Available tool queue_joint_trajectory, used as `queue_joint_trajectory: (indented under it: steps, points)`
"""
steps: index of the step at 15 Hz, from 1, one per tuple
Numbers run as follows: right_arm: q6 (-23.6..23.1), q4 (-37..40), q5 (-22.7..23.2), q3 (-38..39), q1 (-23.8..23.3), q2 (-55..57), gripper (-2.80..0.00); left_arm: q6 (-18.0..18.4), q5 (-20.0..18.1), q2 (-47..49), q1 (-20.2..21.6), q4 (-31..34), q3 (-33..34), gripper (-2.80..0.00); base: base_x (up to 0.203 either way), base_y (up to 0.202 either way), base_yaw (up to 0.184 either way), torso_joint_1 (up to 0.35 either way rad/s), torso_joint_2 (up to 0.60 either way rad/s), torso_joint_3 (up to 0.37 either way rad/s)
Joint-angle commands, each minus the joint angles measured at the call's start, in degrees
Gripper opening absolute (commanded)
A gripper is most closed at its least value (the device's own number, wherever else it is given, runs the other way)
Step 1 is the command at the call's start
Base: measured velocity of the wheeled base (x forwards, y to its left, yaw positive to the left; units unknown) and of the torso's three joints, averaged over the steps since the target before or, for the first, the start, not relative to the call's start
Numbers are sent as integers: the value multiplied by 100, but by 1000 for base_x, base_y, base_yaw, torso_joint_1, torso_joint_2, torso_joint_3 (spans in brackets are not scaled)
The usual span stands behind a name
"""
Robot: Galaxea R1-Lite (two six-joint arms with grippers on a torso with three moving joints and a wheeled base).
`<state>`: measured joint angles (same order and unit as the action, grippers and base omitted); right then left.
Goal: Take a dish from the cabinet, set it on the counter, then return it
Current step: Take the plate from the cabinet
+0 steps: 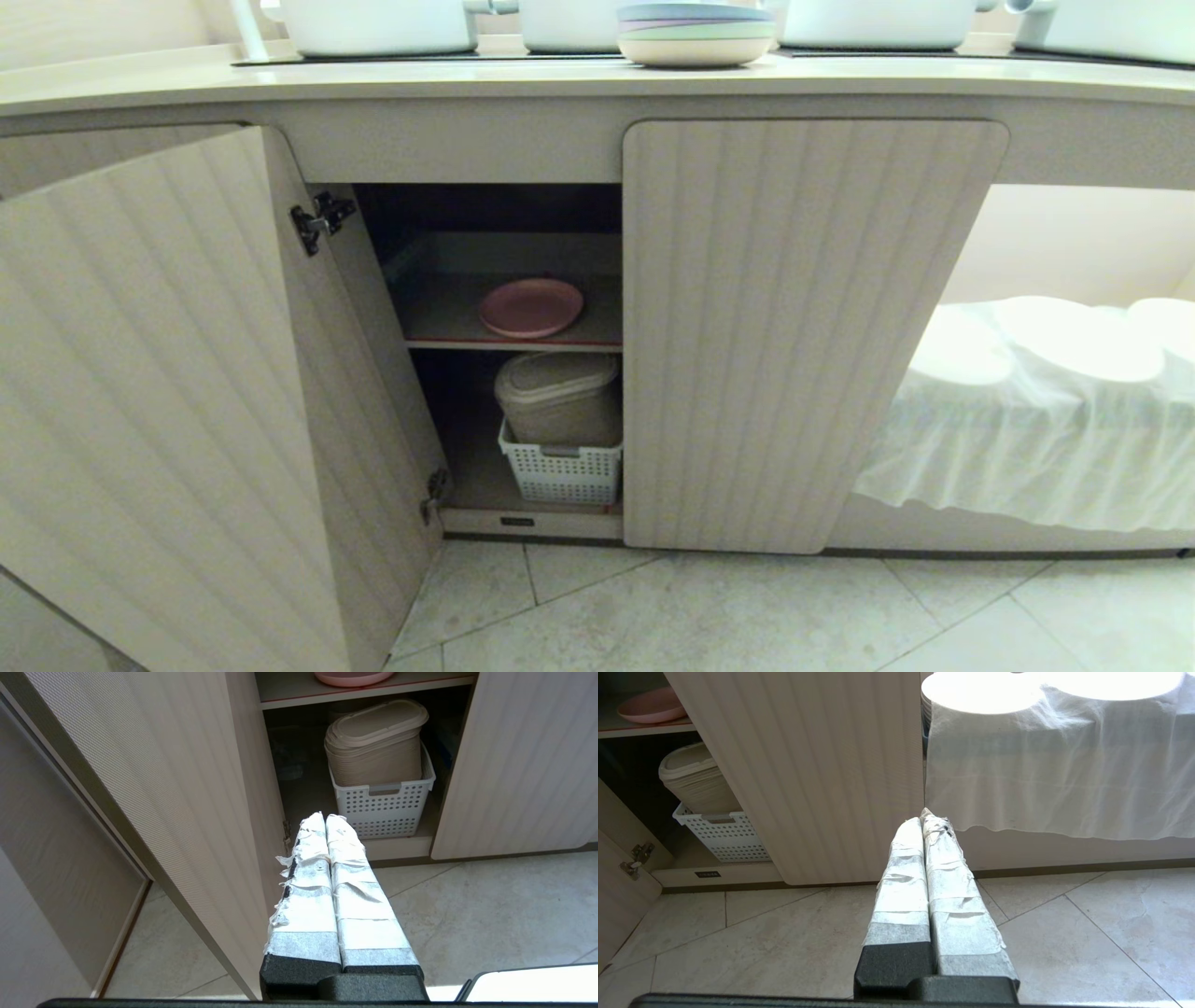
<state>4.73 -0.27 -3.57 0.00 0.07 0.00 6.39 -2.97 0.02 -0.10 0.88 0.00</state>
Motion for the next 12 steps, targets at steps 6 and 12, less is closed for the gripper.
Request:
queue_joint_trajectory:
  steps: [6, 12]
  points:
    - [2, 0, -3, 0, 1, 0, -280, 3, -1, -2, 1, 6, 0, -280, 0, 0, 0, 0, 0, 0]
    - [2, 0, -3, 0, 1, 0, -280, 64, -10, -2, 1, 1, 0, -280, 0, 0, 0, 0, 0, 0]
